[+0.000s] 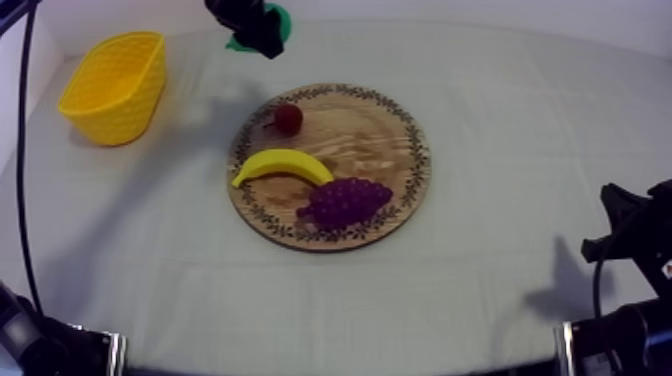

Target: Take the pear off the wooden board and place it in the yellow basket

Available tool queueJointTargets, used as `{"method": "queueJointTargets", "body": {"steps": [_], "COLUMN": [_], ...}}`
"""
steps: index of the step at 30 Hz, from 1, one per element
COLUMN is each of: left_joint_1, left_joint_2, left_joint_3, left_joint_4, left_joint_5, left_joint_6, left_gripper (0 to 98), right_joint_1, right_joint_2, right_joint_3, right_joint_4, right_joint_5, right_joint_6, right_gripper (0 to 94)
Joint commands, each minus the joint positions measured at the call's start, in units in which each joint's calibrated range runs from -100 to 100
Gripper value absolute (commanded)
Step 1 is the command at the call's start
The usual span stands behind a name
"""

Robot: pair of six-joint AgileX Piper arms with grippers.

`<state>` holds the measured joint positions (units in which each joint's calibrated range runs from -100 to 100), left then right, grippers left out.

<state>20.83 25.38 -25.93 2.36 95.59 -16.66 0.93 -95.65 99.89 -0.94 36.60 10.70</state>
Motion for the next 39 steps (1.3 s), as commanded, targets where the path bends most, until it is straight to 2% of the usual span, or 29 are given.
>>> {"method": "queueJointTargets", "body": {"steps": [1, 21, 28, 39], "left_joint_1": [-2.5, -20.3, -23.1, -24.5], "left_joint_2": [-0.5, -2.3, 1.3, 10.0], "left_joint_3": [0.2, 3.5, 1.0, -5.3], "left_joint_4": [-0.22, -2.53, -2.78, -2.76], "left_joint_5": [0.3, 1.1, 1.4, 0.4], "left_joint_6": [-0.4, -3.9, -3.8, -2.6], "left_gripper": [58.1, 59.5, 59.7, 58.5], "right_joint_1": [0.0, 0.0, 0.0, 0.0], "right_joint_2": [0.0, 0.0, 0.0, 0.0], "right_joint_3": [0.0, 0.0, 0.0, 0.0], "right_joint_4": [0.0, 0.0, 0.0, 0.0], "right_joint_5": [0.0, 0.0, 0.0, 0.0], "right_joint_6": [0.0, 0.0, 0.0, 0.0], "right_gripper": [0.4, 0.4, 0.4, 0.4]}}
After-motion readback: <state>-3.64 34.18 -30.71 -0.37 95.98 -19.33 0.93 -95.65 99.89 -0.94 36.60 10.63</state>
